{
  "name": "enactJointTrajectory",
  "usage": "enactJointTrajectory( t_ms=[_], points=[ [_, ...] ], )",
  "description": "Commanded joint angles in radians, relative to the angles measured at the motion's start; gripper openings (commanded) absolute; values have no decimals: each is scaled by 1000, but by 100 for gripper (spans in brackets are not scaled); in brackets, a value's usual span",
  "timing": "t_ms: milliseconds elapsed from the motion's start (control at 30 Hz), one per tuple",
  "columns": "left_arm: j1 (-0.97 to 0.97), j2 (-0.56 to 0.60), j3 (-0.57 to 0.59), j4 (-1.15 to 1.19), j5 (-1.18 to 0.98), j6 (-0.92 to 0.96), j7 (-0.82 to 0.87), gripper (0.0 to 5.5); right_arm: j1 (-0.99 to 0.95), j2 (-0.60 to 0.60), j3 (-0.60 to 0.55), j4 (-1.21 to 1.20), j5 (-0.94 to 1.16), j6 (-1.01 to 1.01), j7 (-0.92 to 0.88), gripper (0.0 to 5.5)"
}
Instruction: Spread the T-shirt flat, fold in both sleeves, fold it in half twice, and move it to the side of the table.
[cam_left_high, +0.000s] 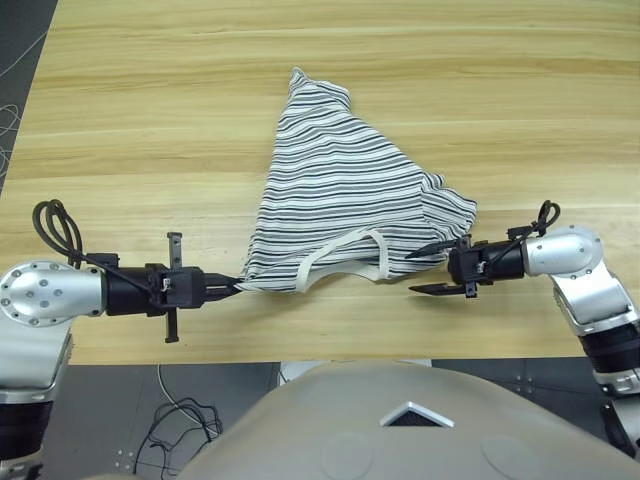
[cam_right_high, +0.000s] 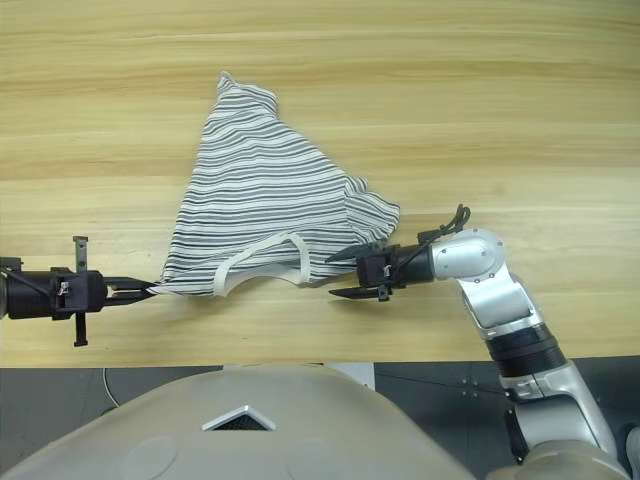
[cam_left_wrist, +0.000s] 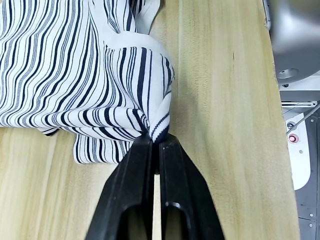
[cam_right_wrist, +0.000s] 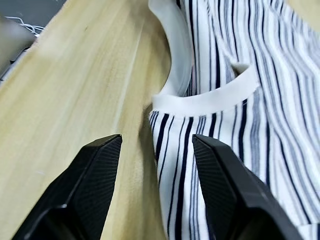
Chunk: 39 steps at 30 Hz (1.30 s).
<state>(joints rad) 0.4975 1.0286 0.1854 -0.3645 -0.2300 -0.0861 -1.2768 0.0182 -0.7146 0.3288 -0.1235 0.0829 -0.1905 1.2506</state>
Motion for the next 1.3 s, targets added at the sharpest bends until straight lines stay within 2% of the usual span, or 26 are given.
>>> enactJointTrajectory(
  t_ms=[33,167,567,833,1233,1300],
  points=[
    [0,0,7,-22,-2,11,15,10,-4,-55,-39,-61,57,14,25,261],
    [5,-6,4,-34,-2,18,20,10,-15,-78,-58,-39,37,-11,11,261],
    [12,-13,1,-46,0,26,18,10,-42,-100,-18,125,-240,-211,-144,261],
    [16,-20,-3,-48,4,24,19,10,-46,-107,16,163,-288,-257,-163,261],
    [14,-26,-14,-45,10,23,24,10,-51,-125,26,162,-271,-249,-160,18],
    [13,-27,-14,-45,9,22,24,10,-53,-128,28,159,-268,-250,-159,11]
  ],
)
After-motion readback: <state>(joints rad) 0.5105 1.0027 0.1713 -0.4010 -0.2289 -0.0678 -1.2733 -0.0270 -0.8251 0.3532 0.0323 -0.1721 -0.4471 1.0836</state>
